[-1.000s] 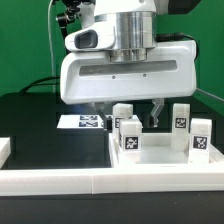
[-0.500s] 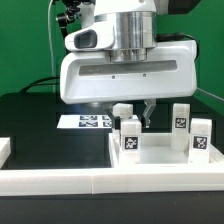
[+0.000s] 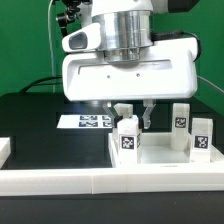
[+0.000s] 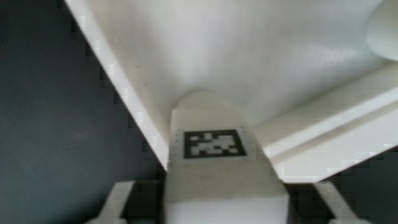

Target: Assemble square table

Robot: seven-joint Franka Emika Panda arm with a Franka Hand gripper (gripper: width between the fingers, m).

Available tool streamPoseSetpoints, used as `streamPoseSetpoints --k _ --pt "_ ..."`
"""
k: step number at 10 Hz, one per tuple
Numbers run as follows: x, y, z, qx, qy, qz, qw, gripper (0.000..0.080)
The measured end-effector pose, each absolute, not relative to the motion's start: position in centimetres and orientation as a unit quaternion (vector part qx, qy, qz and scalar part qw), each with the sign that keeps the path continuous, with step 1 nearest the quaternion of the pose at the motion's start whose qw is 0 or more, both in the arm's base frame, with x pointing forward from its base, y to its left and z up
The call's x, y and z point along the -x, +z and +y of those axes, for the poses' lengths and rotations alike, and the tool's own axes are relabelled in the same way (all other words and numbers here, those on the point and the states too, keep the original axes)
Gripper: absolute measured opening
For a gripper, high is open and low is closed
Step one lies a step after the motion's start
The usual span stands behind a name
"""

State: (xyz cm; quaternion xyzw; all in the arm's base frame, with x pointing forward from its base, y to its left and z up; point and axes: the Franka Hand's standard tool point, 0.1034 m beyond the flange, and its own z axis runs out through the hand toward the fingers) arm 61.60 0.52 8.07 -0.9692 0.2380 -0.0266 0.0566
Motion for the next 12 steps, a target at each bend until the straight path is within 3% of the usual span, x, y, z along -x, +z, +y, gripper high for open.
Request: streamPoseSetpoints --k 2,6,11,12 --pt "-61.56 8.10 0.50 0.943 -0.026 0.324 0.070 0.0290" --pt "-61.53 8.09 1.34 0.839 -0.012 0.539 0.066 0.0290" --pt "-61.63 8.10 1.28 0.757 -0.002 0.649 0.076 0.0290" --pt "-61.62 8.09 1.36 0.757 -0.002 0.649 0.076 0.0382"
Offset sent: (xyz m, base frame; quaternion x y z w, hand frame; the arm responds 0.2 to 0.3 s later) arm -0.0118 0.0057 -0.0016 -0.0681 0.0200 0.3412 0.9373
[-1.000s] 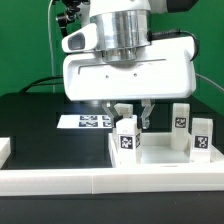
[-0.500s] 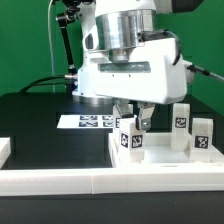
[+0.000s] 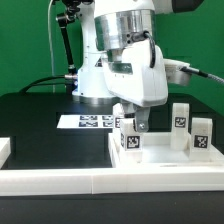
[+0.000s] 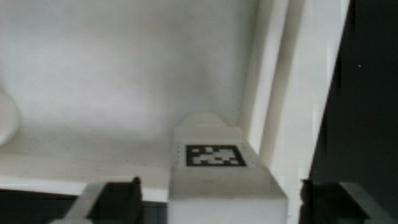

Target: Assemble square table

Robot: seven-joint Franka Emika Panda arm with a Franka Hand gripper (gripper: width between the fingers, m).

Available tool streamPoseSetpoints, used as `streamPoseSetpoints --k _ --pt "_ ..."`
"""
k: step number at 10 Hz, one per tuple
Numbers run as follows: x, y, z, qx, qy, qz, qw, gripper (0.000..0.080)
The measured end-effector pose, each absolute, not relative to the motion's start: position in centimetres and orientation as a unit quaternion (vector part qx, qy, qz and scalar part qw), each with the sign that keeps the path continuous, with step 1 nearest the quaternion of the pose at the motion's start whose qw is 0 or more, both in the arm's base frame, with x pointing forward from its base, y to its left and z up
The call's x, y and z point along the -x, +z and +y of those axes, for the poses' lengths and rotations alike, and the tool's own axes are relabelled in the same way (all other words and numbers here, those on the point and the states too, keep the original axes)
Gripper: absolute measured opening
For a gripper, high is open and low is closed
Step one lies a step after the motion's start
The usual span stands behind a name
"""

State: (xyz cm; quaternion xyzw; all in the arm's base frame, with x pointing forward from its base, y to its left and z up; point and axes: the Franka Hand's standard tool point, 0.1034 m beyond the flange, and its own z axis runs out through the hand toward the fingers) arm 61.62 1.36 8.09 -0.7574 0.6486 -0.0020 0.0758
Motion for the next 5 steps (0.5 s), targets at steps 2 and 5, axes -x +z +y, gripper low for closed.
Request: streamPoseSetpoints --k 2,5 --pt "-61.61 8.08 1.34 0.771 -0.003 0.632 0.076 0.0558" --pt "-61.57 8.18 1.01 0.846 -0.006 0.527 0.073 0.0644"
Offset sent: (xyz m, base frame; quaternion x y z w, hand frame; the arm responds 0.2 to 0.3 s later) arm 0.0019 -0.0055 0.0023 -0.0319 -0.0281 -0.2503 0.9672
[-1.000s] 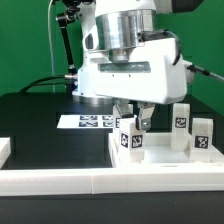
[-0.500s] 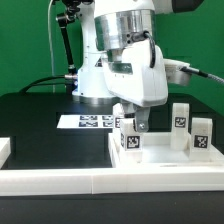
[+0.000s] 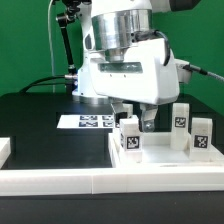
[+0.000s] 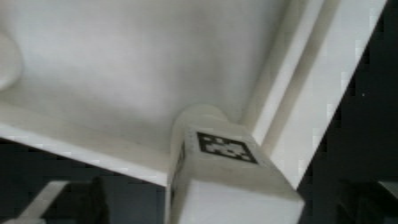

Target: Assemble square table

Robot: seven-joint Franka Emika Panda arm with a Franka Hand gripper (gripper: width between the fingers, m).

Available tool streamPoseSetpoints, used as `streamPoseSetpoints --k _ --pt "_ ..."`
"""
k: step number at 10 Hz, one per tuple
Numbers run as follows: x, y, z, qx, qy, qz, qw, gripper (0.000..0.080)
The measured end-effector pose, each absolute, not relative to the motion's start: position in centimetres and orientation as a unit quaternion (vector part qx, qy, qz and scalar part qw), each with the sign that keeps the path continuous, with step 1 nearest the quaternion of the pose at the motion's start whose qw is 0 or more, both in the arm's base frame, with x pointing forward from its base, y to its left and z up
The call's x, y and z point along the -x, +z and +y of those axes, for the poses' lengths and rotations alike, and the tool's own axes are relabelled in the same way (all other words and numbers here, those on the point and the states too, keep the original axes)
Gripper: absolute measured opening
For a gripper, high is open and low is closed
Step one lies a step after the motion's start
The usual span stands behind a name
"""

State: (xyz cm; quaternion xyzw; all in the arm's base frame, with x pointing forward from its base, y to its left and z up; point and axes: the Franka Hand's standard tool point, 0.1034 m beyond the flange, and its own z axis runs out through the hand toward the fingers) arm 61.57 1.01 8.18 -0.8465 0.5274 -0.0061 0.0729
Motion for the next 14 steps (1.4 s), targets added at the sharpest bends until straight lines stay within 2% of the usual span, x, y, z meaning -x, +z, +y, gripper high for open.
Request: streamPoseSetpoints --k 4,5,7,9,12,14 --pt "-61.57 8.18 1.03 0.908 -0.016 0.413 0.071 0.0649" --pt "-61.40 8.10 1.18 0.937 -0.019 0.345 0.050 0.0649" --pt "-61.39 8.15 1.08 0.973 -0.024 0.228 0.032 0.0649" --pt "-61.38 8.13 1.01 0.991 -0.026 0.130 0.023 0.0649" --pt "-61.86 8.35 0.40 0.999 -0.031 -0.013 0.018 0.0649" --pt "-61.86 8.35 0.44 0.999 -0.032 -0.035 0.018 0.0638"
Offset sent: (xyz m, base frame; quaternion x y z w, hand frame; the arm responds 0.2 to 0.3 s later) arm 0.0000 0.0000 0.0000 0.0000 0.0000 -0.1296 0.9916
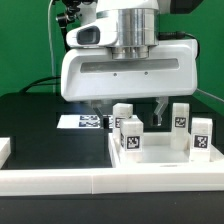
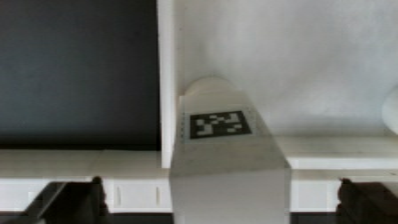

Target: Assemble square table

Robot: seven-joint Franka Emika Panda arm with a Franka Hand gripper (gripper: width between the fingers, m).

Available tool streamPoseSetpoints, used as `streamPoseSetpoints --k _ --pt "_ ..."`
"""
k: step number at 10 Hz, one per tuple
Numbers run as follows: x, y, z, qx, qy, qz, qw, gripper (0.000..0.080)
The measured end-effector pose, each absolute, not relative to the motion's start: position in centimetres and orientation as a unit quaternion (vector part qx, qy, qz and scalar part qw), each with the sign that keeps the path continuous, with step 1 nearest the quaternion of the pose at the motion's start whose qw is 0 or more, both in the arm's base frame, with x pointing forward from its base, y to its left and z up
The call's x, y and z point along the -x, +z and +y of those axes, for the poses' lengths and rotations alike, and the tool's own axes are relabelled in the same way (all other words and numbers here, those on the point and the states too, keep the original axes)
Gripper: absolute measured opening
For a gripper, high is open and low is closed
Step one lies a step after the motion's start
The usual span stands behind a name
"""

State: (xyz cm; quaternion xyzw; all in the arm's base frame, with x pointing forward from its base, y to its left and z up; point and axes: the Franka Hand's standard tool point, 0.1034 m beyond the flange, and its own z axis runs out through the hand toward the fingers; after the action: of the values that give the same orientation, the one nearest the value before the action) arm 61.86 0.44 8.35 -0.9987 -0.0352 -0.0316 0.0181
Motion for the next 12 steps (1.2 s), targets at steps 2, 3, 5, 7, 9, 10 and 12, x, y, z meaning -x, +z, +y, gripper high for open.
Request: streamPoseSetpoints --k 2,3,5,7,9,10,12 --pt "-61.86 8.35 0.45 0.999 -0.031 -0.023 0.019 0.0468" --pt "-61.87 8.36 0.45 0.999 -0.032 -0.023 0.019 0.0286" --pt "-61.87 8.35 0.47 0.999 -0.031 -0.002 0.020 0.0287" --pt "-61.86 8.36 0.45 0.995 -0.031 0.092 0.023 0.0287" --pt "-61.71 8.37 -0.10 0.983 -0.037 0.181 0.025 0.0287" --pt "-61.58 8.32 -0.32 0.975 -0.041 0.216 0.028 0.0287" --pt "-61.38 8.27 -0.30 0.961 -0.046 0.271 0.033 0.0294"
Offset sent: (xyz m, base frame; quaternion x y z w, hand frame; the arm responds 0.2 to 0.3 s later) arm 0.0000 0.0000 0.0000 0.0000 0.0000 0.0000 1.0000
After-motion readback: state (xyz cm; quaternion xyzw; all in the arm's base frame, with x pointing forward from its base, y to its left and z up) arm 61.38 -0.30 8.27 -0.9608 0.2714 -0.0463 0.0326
